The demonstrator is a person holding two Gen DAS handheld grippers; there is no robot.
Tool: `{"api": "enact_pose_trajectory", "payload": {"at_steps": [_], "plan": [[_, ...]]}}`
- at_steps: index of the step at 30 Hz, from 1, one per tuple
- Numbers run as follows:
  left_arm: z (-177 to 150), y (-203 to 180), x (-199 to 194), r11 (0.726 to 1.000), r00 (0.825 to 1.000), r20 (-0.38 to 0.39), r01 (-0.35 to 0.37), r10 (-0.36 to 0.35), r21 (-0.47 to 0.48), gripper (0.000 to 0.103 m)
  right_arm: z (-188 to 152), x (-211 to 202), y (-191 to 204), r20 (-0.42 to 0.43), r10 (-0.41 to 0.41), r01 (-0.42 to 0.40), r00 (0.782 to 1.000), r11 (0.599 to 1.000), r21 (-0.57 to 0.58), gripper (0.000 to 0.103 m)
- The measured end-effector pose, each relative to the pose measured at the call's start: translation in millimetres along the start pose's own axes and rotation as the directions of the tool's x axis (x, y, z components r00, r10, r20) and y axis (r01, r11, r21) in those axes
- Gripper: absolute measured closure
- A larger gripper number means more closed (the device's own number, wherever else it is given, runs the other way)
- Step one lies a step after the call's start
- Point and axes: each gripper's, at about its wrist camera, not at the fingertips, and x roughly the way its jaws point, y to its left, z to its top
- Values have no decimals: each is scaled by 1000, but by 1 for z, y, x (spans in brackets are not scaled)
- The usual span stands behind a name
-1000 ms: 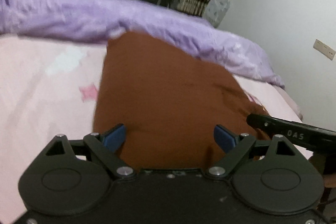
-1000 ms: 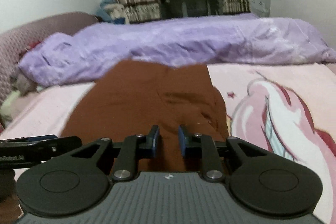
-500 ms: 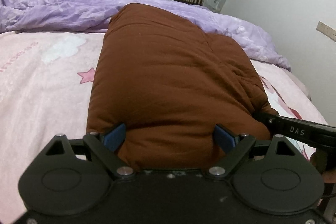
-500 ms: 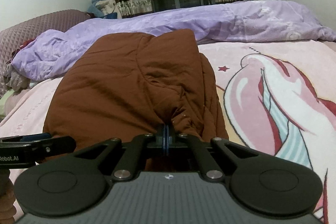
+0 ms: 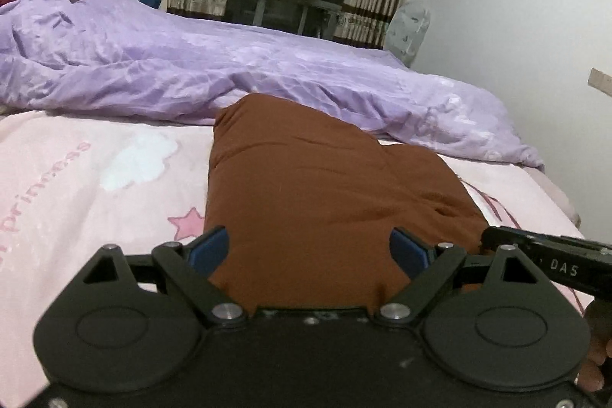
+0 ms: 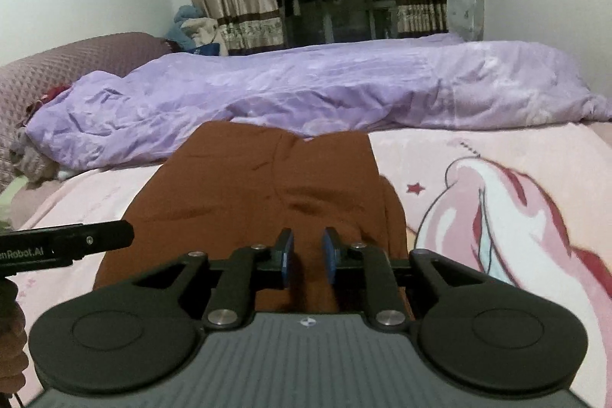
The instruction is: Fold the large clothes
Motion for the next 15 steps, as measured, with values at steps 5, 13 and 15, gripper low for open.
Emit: {"api": "enact_pose_trajectory", "payload": {"at_steps": [5,13,15], "plan": [[-9,-6,27,999,997,-69,-35,37,37,12,0,24,1,-37,-43,43,998,999,-14,80],[-18,-4,46,996,993,-90,-72,76,44,9,-13,46,0,-79,-51,49,996,998,-27,81],[-20,1,50,997,993,-93,-72,74,30,7,-15,48,-1,-80,-47,46,996,999,-21,81]]}}
